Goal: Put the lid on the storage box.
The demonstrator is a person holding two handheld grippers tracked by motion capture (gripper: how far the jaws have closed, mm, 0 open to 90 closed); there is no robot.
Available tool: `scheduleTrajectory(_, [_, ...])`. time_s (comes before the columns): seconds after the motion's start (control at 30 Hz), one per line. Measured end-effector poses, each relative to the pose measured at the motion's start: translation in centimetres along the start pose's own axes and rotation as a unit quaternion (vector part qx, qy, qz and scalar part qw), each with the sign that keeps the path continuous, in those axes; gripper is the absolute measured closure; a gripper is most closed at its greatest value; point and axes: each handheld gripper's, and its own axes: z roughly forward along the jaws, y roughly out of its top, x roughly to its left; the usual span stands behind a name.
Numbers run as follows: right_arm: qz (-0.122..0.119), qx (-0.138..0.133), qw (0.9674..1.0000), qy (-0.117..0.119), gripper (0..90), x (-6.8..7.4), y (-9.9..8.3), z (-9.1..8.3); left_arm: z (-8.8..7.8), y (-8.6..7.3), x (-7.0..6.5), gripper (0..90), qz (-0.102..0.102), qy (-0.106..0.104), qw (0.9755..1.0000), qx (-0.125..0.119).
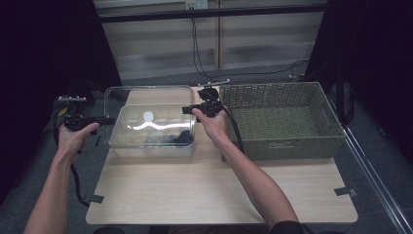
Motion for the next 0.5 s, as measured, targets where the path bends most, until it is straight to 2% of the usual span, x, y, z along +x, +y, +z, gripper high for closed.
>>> scheduleTrajectory(0.17, [0.005,0.005,1.0000,-0.004,55.5,-0.3,-0.1,0.5,0.5,0.0,0.1,50.5,0.009,0.003,0.9999,0.010])
scheduleTrajectory(0.23, [0.005,0.007,0.9999,-0.006,54.7,-0.3,-0.1,0.7,0.7,0.1,0.1,50.0,0.004,0.002,0.9999,0.011])
scheduleTrajectory(0.4, [0.006,0.009,0.9999,-0.010,51.8,-0.4,-0.2,1.0,0.9,0.1,0.4,48.8,0.009,-0.002,0.9998,0.018])
scheduleTrajectory(0.5, [0.005,0.012,0.9997,-0.019,49.1,-0.3,-0.2,1.3,1.1,0.0,0.5,48.0,0.005,-0.003,0.9998,0.016])
